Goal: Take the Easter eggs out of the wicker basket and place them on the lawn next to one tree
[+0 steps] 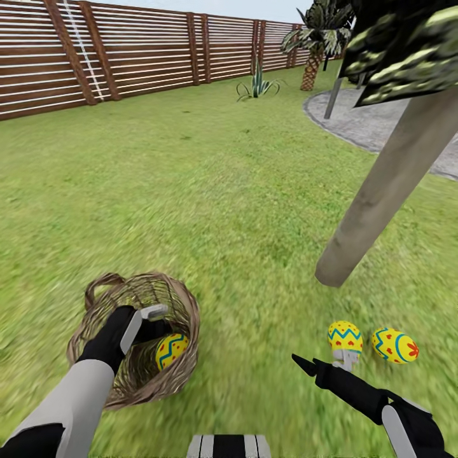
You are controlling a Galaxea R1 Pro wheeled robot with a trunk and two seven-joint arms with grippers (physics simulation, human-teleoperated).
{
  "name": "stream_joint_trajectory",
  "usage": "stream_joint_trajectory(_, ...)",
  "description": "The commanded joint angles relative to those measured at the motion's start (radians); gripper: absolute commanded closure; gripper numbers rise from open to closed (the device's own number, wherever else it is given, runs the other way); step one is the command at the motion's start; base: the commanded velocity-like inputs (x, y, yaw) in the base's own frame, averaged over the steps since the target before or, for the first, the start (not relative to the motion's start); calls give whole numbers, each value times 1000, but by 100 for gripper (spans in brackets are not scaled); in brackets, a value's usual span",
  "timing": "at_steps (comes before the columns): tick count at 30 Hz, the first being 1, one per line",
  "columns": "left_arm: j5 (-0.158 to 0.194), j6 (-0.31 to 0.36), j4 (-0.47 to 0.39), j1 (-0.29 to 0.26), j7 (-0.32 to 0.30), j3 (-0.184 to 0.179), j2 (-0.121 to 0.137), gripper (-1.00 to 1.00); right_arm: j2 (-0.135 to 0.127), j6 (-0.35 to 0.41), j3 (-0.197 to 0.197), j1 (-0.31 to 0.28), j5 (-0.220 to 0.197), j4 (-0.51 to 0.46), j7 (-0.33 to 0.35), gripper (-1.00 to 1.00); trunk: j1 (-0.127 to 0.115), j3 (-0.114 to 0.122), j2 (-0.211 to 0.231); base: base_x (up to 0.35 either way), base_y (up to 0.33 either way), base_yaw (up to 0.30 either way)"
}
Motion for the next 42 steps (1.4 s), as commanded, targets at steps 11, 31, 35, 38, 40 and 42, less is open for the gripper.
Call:
stream_joint_trajectory(11, 9, 3, -11, 0, -77, 3, 2, -100, 0, 7, -1, -1, -5, 0, 1, -100, 5, -43, -3, 0, 0, 0)
stream_joint_trajectory(31, 9, 4, -13, 0, -93, 3, 9, -100, 0, 7, -1, -1, -5, 0, 1, -100, 9, -78, -5, 0, 0, 0)
stream_joint_trajectory(35, 9, 5, -12, 0, -92, 3, 9, -100, 0, 7, 0, -1, -5, 0, 1, -100, 9, -78, -5, 76, 0, 0)
stream_joint_trajectory(38, 9, 5, -12, 0, -92, 3, 9, -100, 0, 7, 0, -1, -5, 0, 1, -100, 9, -78, -5, 108, 0, 0)
stream_joint_trajectory(40, 9, 5, -13, 0, -92, 3, 9, -100, 0, 7, 0, -1, -5, 0, 1, -100, 9, -78, -5, 48, 0, 0)
stream_joint_trajectory(42, 9, 5, -12, 0, -92, 3, 9, -100, 0, 7, 0, -1, -5, -1, 1, -100, 9, -78, -5, 25, 0, 0)
